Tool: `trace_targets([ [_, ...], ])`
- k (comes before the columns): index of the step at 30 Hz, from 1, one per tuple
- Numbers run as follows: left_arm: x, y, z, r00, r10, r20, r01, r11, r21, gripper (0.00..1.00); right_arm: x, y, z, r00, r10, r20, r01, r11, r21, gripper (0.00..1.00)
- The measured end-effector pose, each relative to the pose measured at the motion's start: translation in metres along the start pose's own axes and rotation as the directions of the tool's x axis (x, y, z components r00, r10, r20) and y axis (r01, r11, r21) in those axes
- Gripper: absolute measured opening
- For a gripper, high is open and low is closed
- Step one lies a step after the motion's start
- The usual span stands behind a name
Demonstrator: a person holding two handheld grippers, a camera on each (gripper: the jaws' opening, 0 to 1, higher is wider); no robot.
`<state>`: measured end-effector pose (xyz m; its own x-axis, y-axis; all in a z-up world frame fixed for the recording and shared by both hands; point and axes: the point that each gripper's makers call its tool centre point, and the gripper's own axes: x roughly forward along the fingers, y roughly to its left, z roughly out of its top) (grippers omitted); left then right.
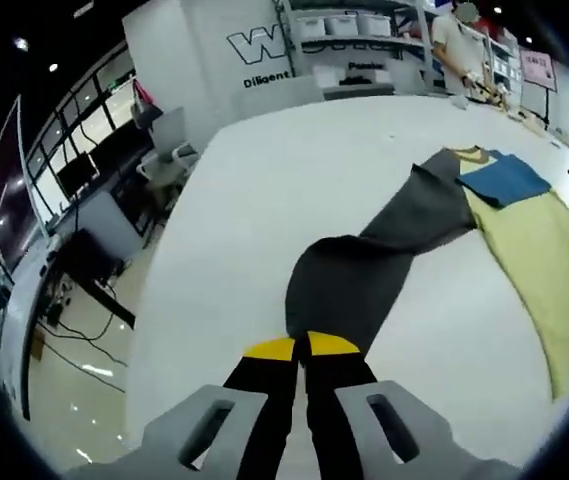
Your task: Fold the garment on the visible template until the final outline fits inside the template.
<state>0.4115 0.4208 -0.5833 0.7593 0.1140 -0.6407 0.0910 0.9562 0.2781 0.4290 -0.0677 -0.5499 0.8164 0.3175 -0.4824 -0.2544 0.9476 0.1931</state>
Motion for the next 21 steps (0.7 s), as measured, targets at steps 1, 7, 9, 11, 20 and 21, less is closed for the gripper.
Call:
trace_targets([
  [1, -0.001, 0.001, 0.007, 1.000, 0.016, 0.025, -0.017, 1.000, 0.027, 0.06, 0.001, 0.004, 0.000, 1.000, 0.010, 0.000, -0.010, 1.000, -0.004, 0.32],
  [7, -0.003, 0.001, 0.033, 0.992, 0.069, 0.102, -0.091, 0.970, 0.224, 0.06, 0.009, 0.028, 0.000, 0.998, 0.067, -0.008, -0.068, 0.997, -0.023, 0.32],
  [9, -0.003, -0.001, 0.038, 0.990, 0.075, 0.119, -0.105, 0.957, 0.270, 0.06, 0.012, 0.036, 0.001, 0.996, 0.086, -0.010, -0.086, 0.996, -0.034, 0.32],
  [11, -0.003, -0.006, 0.044, 0.987, 0.071, 0.142, -0.115, 0.934, 0.338, 0.06, 0.017, 0.050, 0.002, 0.993, 0.120, -0.012, -0.120, 0.991, -0.059, 0.32],
  [20, -0.008, -0.032, 0.060, 0.978, 0.006, 0.208, -0.126, 0.814, 0.567, 0.06, 0.038, 0.118, 0.008, 0.951, 0.306, -0.051, -0.310, 0.935, -0.175, 0.35],
  [21, -0.009, -0.033, 0.061, 0.977, 0.007, 0.212, -0.133, 0.802, 0.582, 0.06, 0.039, 0.124, 0.009, 0.944, 0.324, -0.054, -0.329, 0.925, -0.189, 0.36],
])
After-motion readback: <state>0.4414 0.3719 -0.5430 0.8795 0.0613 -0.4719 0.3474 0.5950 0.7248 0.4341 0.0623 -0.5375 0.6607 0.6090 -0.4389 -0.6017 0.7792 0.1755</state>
